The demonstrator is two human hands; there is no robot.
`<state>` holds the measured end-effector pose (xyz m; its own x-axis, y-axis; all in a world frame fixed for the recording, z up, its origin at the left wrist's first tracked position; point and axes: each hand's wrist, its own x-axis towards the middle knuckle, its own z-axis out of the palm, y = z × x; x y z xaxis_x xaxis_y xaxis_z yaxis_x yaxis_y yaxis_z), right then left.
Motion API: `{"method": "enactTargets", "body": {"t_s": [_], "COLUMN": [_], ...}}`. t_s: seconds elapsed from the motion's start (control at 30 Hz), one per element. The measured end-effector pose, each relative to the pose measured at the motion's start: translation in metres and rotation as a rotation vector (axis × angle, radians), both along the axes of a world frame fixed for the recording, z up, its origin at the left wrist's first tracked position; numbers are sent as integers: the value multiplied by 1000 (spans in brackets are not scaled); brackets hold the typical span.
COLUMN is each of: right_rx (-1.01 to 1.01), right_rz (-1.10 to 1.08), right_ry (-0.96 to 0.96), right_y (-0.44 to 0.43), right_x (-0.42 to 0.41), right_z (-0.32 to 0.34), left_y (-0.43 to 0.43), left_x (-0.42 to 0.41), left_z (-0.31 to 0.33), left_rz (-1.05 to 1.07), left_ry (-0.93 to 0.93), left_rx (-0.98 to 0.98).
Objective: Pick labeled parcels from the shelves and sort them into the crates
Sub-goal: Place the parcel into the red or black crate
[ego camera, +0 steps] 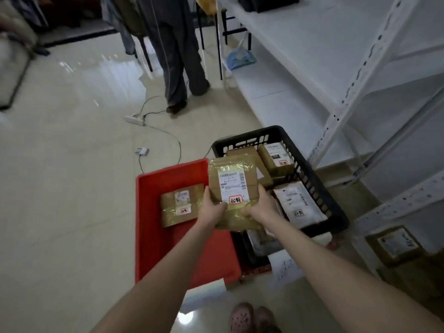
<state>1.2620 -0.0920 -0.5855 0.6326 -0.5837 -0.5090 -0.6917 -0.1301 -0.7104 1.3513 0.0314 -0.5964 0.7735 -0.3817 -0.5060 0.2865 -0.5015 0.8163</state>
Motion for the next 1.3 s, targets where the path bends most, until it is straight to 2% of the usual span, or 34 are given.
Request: {"method": "enactTargets", "body": {"t_s": [0.2,0.33,0.57,0.73,0.8,0.87,1.0,1.07,1.13,1.3], "right_rx": [72,116,134,64,-2,-97,-369,-434,-499,-627], "right_rz": [201,272,287,234,308,479,772,821,871,960], "right_ry": [68,210,475,523,542,595,659,657,648,708], "right_y": [65,100,141,148,148,152,163,165,165,154], "right_x": [67,82,86,87,86,84,76,72,72,77], "right_z": [-58,-111,-221,-277,-291,-300,-315,-323,-329,-334], "left_y": [82,129,161,158,151,149,152,155,154,135], "left_x": [52,69,69,71,70,68,58,50,44,40], "left_z": [-60,-142,-215,-275,-291,-304,-321,-331,-338,-344], "left_rz": [146,206,140,58,32,-80,-682,-862,-891,-875], "left_ry": [17,145,426,456,453,373,72,-67,-164,-180], "left_rx": [138,211,198,158,126,156,451,619,667,510]}}
